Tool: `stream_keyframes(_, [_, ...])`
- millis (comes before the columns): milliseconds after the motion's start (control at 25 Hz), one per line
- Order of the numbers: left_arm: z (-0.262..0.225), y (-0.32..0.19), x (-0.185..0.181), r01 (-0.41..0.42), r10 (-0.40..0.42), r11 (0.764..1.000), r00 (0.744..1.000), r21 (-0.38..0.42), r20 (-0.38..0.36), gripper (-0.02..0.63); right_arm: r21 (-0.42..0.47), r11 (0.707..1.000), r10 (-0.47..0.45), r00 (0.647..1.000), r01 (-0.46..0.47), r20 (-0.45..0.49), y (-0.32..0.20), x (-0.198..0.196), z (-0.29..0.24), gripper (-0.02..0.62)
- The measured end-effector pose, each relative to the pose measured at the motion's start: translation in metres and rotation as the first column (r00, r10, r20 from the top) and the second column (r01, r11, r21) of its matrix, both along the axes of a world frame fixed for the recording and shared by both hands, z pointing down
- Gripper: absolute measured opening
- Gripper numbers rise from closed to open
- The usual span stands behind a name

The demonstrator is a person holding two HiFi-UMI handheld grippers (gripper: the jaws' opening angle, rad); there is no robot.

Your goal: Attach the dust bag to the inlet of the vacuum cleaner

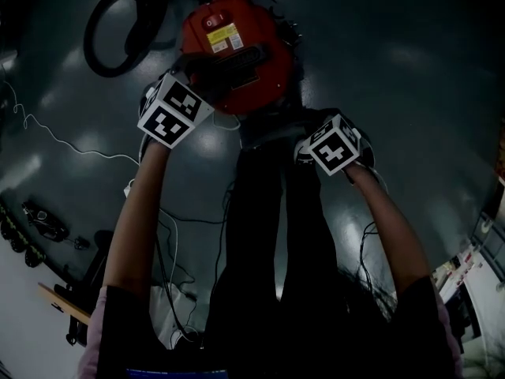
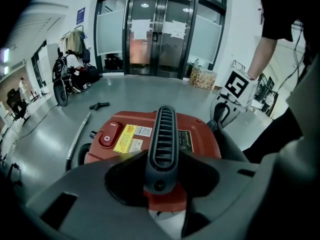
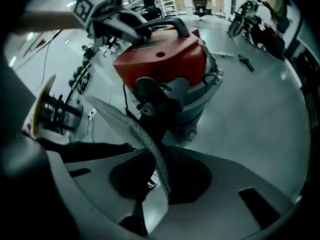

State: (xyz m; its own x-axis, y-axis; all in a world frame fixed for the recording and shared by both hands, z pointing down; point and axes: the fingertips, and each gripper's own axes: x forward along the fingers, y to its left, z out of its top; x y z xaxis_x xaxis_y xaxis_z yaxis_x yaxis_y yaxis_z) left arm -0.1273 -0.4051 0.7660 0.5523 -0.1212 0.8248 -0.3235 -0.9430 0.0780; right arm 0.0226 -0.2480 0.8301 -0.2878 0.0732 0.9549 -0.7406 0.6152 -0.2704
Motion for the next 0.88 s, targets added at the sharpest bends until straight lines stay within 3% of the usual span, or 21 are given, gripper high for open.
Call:
stream_keyframes(40, [0.0, 0.0, 0.0, 0.002, -0.002, 1.0, 1.0, 0.0, -0.001, 0.153, -0.027, 0.998, 0.061, 0.998, -0.061, 0.01, 0.0, 0.001, 0.002, 0.075])
stream_keyframes(80, [0.0, 0.0, 0.0, 0.006, -0.006, 1.0, 1.0, -0.001, 0.0, 0.153, -0.08, 0.981, 0.182, 0.983, -0.178, 0.039, 0.0, 0.004, 0.006, 0.074])
stream_keyframes(160, [0.0, 0.0, 0.0, 0.012, -0.012, 1.0, 1.0, -0.004, 0.004, 0.153, -0.183, 0.905, 0.403, 0.912, -0.384, 0.074, 0.003, 0.01, 0.012, 0.072])
stream_keyframes(200, [0.001, 0.0, 0.0, 0.014, -0.014, 1.0, 1.0, -0.006, 0.004, 0.153, -0.196, 0.89, 0.432, 0.898, -0.411, 0.079, 0.003, 0.012, 0.013, 0.071])
stream_keyframes(240, [0.001, 0.0, 0.0, 0.015, -0.015, 1.0, 1.0, -0.007, 0.005, 0.153, -0.173, 0.911, 0.393, 0.916, -0.375, 0.083, 0.002, 0.012, 0.013, 0.071])
stream_keyframes(320, [0.001, 0.0, -0.001, 0.019, -0.019, 1.0, 1.0, -0.006, 0.009, 0.153, -0.08, 0.977, 0.207, 0.974, -0.2, 0.094, -0.003, 0.007, 0.011, 0.071])
stream_keyframes(360, [0.002, -0.001, -0.001, 0.022, -0.022, 1.0, 1.0, -0.005, 0.012, 0.153, -0.047, 0.99, 0.138, 0.985, -0.134, 0.102, -0.004, 0.005, 0.011, 0.071])
stream_keyframes(440, [0.004, 0.0, 0.0, 0.023, -0.023, 1.0, 1.0, -0.007, 0.017, 0.153, -0.021, 0.996, 0.083, 0.991, -0.081, 0.107, -0.001, 0.006, 0.011, 0.072])
stream_keyframes(560, [0.004, 0.0, 0.002, 0.015, -0.015, 1.0, 1.0, -0.014, 0.015, 0.153, 0.034, 0.998, -0.045, 0.998, 0.044, 0.041, 0.004, 0.009, 0.004, 0.081])
stream_keyframes(640, [0.003, 0.001, 0.001, 0.014, -0.014, 1.0, 1.0, -0.016, 0.015, 0.153, 0.082, 0.984, -0.16, 0.987, 0.161, -0.012, 0.001, 0.006, -0.004, 0.129])
stream_keyframes(760, [0.001, 0.0, -0.002, 0.02, -0.019, 1.0, 1.0, -0.015, 0.018, 0.153, 0.127, 0.946, -0.293, 0.955, 0.297, -0.049, -0.009, -0.004, -0.016, 0.137])
stream_keyframes(880, [0.001, 0.0, -0.001, 0.017, -0.017, 1.0, 1.0, -0.013, 0.014, 0.153, 0.118, 0.855, -0.491, 0.862, 0.505, -0.125, -0.009, -0.007, -0.014, 0.129])
